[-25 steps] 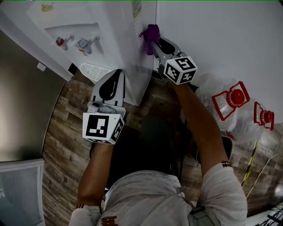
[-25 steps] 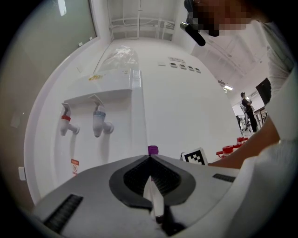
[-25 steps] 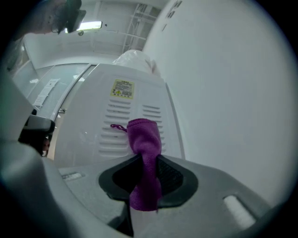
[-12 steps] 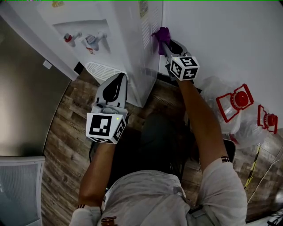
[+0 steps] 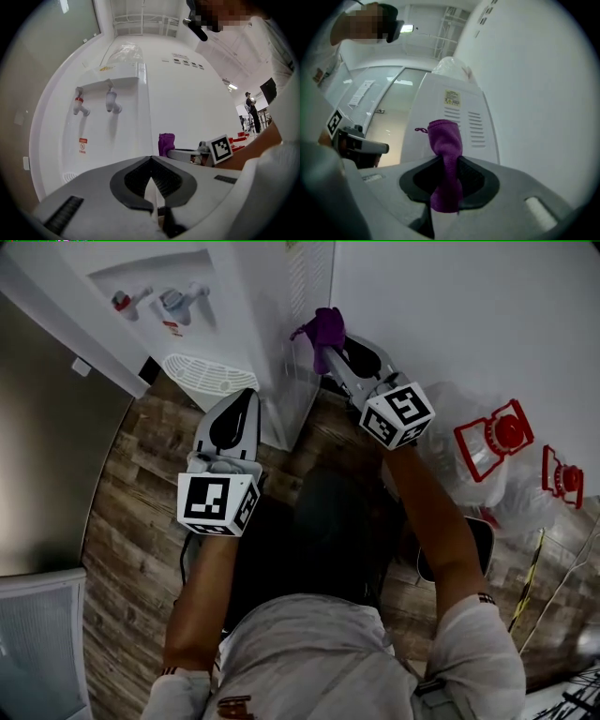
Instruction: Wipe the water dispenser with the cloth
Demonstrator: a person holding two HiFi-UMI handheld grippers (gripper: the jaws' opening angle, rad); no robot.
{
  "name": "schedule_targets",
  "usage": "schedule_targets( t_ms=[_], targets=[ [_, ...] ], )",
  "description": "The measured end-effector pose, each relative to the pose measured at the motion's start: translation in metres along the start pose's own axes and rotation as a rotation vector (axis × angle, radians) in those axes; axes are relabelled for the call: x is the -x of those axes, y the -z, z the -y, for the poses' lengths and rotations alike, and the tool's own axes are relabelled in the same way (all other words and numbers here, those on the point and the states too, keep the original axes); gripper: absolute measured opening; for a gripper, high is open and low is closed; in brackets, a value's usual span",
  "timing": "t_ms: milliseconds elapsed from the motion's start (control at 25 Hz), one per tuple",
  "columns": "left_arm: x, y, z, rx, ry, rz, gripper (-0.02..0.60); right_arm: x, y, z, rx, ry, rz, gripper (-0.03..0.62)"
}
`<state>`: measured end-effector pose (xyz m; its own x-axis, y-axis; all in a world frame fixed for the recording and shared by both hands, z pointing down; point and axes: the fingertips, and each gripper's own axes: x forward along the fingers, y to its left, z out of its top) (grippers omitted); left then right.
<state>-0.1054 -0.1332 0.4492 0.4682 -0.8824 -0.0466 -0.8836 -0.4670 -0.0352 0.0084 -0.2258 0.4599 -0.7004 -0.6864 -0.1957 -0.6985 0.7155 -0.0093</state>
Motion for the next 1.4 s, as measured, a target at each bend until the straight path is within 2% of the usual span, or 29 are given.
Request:
schedule_targets(
  t_ms=[280, 680, 920, 1200, 1400],
  targets=[
    [-0.004, 0.007, 0.002, 0.011, -0.008, -0.001, -0.002, 0.011, 0.001, -0.053, -0.065, -0.062, 0.013, 0.092],
    [-0.012, 0.003, -0.005, 0.003, -0.028, 0.007, -0.002, 0.001, 0.017, -0.092, -0.044, -0.135, -0.011, 0.092],
    [-0.015, 0.014, -0.005, 0.021, -0.036, -0.009, -0.002, -0.003, 0.03, -0.078, -0.049, -0.106, -0.018, 0.094],
    [-0.017, 0.024, 0.0, 0.029, -0.043, -0.026, -0.002, -0.011, 0.056, -0.033, -0.051, -0.036, -0.069, 0.094],
    [-0.018, 0.031, -0.003, 0.017, -0.068, -0.04, -0.002, -0.024, 0.067, -0.003, -0.051, 0.0, -0.066, 0.094]
  ],
)
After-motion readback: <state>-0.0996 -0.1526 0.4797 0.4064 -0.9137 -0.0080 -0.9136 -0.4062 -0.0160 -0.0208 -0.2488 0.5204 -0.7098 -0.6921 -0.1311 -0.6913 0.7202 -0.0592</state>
